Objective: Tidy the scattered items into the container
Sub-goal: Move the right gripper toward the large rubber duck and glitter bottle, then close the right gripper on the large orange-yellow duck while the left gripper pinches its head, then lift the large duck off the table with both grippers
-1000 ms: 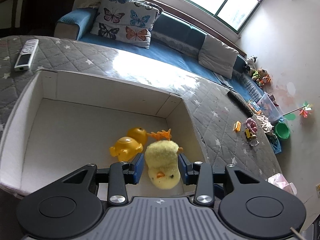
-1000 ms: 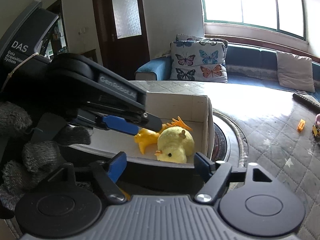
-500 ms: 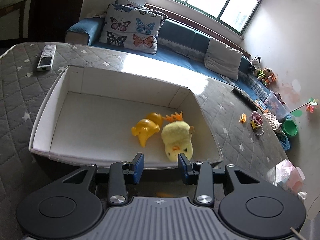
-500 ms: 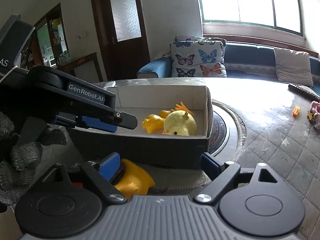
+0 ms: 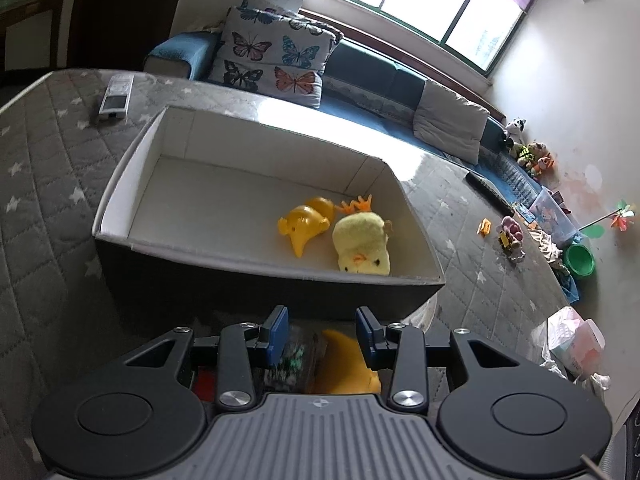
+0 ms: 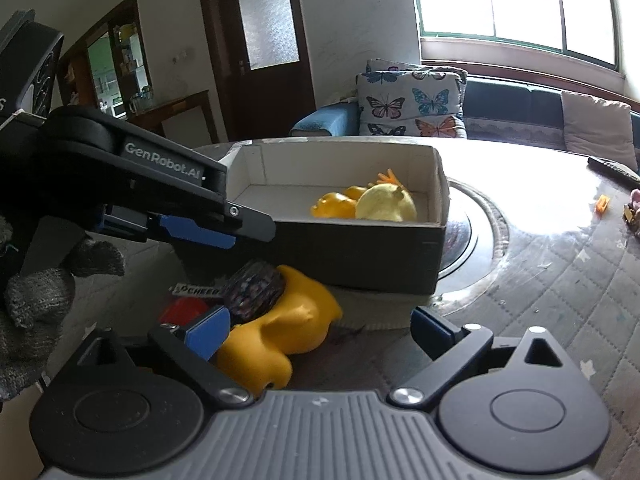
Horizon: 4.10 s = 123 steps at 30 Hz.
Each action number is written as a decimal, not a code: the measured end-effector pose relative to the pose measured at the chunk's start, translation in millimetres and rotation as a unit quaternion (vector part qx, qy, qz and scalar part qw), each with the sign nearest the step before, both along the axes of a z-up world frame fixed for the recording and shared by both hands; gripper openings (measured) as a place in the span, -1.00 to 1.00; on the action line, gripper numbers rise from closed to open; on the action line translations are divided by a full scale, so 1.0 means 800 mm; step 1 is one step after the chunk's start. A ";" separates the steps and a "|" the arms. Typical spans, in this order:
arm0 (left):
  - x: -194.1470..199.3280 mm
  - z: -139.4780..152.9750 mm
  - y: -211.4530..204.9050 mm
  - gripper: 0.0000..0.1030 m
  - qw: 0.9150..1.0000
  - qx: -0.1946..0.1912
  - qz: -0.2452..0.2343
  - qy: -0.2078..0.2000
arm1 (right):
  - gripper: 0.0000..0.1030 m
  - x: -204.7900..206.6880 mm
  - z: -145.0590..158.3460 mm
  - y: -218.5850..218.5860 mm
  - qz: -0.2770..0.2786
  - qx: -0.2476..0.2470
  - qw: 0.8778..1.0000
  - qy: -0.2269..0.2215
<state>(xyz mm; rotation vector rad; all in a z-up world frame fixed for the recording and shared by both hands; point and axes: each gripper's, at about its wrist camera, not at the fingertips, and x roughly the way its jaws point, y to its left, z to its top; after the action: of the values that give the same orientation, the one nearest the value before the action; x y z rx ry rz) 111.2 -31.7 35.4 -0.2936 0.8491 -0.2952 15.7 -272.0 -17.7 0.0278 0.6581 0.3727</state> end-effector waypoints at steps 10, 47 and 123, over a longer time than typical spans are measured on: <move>-0.008 -0.014 0.000 -0.22 1.000 0.000 -0.001 0.014 | 0.91 -0.006 -0.022 0.029 0.031 -0.014 0.999 0.022; -0.001 -0.017 -0.025 -0.22 0.999 -0.034 -0.023 0.035 | 0.31 -0.020 -0.035 0.018 0.003 -0.029 0.999 0.045; 0.031 -0.040 -0.065 -0.19 0.995 -0.009 -0.053 0.085 | -0.19 -0.024 -0.028 0.011 0.011 -0.006 0.999 0.043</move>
<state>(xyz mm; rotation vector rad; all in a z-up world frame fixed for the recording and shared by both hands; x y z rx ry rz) 135.7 -84.1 3.7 -0.2937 1.0325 -0.3802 -3.1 -263.0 -40.4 0.0254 0.7465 0.3914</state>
